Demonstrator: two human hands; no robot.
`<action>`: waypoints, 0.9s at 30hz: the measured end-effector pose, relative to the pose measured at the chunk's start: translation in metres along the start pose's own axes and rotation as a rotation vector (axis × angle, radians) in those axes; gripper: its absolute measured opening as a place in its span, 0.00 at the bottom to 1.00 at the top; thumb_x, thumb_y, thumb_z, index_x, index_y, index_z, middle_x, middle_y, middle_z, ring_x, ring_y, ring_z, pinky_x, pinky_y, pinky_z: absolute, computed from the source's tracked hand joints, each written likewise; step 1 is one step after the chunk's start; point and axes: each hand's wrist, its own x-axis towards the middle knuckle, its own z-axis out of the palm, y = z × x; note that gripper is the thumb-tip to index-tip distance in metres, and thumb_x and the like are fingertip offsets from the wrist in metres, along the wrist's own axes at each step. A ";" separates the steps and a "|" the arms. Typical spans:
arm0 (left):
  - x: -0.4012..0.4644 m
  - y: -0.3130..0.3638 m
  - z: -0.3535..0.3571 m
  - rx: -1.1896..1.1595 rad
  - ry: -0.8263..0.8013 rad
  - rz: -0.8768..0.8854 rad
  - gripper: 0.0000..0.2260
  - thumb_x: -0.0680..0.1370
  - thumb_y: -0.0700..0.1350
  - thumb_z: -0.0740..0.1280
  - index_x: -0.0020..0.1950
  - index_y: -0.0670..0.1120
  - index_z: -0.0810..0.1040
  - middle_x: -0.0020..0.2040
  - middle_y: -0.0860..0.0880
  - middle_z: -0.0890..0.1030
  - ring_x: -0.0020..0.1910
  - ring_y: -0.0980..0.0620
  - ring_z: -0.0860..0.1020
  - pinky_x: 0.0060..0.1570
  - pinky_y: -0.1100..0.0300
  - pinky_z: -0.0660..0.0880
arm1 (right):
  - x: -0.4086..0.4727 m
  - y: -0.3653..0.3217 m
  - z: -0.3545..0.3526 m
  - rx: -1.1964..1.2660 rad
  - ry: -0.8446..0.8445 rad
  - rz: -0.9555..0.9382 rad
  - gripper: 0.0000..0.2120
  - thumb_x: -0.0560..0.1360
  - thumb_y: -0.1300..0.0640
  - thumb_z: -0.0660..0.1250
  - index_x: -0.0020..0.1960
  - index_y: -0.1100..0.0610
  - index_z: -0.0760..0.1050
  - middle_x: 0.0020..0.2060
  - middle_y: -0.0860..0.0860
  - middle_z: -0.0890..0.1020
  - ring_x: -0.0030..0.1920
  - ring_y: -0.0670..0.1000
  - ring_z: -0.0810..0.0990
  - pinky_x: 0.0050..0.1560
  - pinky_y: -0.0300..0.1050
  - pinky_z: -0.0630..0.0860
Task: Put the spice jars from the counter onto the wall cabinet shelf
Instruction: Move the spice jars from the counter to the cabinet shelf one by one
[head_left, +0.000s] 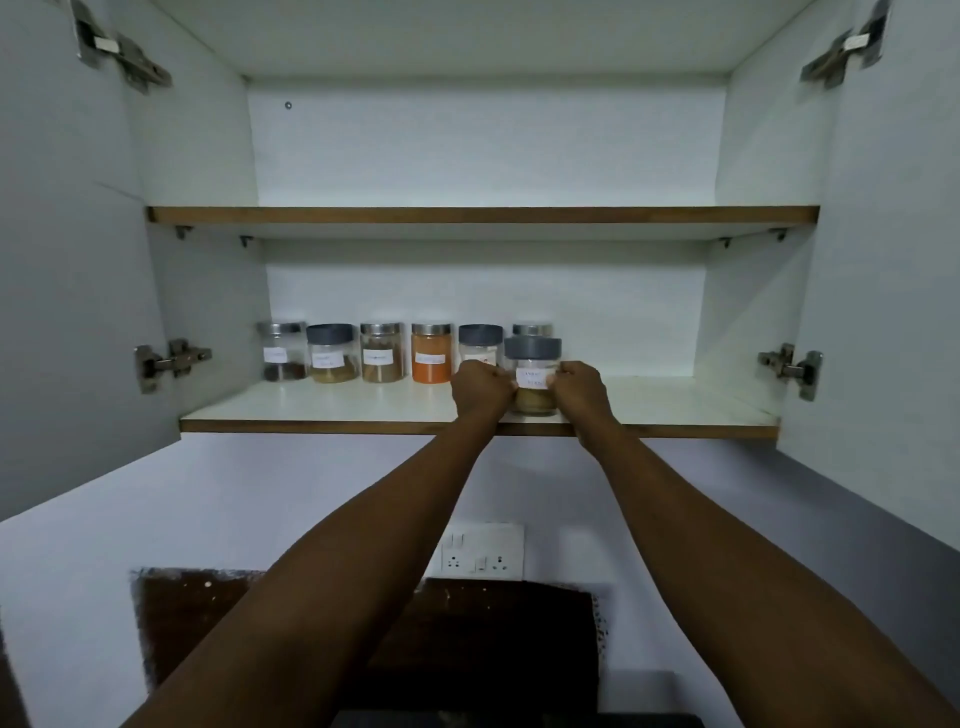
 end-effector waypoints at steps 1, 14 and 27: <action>0.005 0.001 0.010 0.019 -0.031 -0.027 0.13 0.76 0.38 0.75 0.59 0.36 0.86 0.57 0.39 0.87 0.58 0.43 0.85 0.64 0.51 0.81 | 0.007 0.008 -0.007 -0.041 -0.001 -0.008 0.15 0.78 0.61 0.63 0.64 0.62 0.78 0.62 0.58 0.82 0.61 0.59 0.81 0.64 0.55 0.78; 0.062 -0.001 0.129 0.060 -0.186 -0.077 0.14 0.81 0.45 0.70 0.64 0.40 0.84 0.62 0.42 0.84 0.65 0.45 0.81 0.69 0.55 0.76 | 0.120 0.071 -0.048 -0.233 0.006 -0.012 0.19 0.81 0.59 0.64 0.71 0.64 0.72 0.69 0.59 0.76 0.69 0.59 0.76 0.66 0.48 0.71; 0.106 -0.013 0.157 0.218 -0.339 0.058 0.13 0.81 0.38 0.66 0.64 0.40 0.84 0.60 0.40 0.85 0.62 0.42 0.82 0.61 0.54 0.78 | 0.174 0.093 -0.032 -0.169 0.028 -0.007 0.18 0.80 0.61 0.65 0.69 0.64 0.72 0.66 0.61 0.78 0.66 0.60 0.77 0.56 0.43 0.69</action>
